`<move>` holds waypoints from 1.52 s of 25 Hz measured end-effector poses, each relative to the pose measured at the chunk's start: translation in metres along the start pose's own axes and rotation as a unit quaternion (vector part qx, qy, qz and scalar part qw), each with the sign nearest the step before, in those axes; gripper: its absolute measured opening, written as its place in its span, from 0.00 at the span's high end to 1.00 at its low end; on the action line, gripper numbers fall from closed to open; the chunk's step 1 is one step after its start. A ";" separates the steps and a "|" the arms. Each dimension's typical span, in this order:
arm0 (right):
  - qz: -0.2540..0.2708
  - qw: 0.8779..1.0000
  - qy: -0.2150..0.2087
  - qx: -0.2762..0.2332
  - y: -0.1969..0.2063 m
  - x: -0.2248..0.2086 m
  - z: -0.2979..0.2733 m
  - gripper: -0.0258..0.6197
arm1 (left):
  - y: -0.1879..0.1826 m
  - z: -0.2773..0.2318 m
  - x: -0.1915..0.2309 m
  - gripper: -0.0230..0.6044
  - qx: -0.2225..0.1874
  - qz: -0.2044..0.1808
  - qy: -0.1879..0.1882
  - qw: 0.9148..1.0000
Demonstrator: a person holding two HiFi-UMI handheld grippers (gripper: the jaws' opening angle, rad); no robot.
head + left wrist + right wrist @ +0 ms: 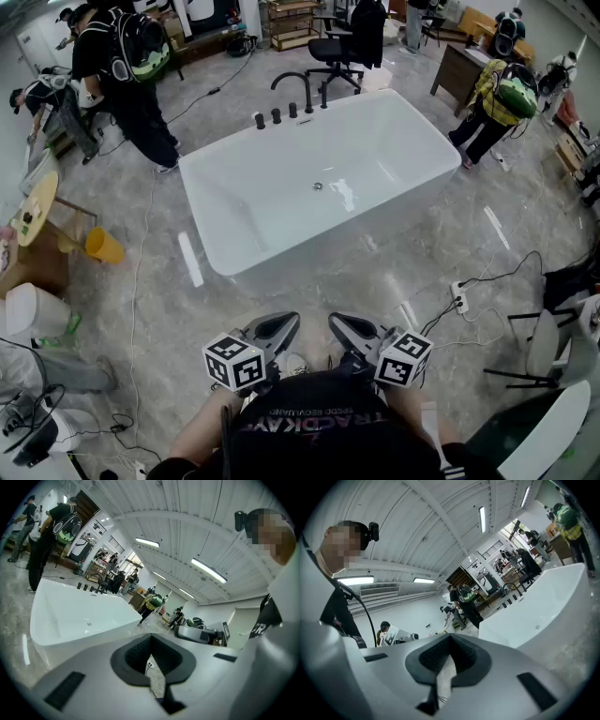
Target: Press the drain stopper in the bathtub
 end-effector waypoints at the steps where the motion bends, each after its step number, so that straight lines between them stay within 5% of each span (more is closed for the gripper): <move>1: 0.000 1.000 0.000 0.000 0.000 0.000 0.001 0.94 | 0.000 0.000 -0.001 0.96 0.000 0.001 0.000 1.000; 38: -0.010 1.000 -0.020 -0.005 0.002 -0.015 0.012 0.94 | 0.014 -0.023 0.000 0.96 0.015 0.005 0.015 1.000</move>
Point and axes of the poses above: the fingertips, and each gripper's own axes: z backward along the fingers, x to its left, y out of its underside, the point moved 4 cm from there along z, backward along the fingers, and after that the axes turned 9 degrees about y, right-handed, at the moved point
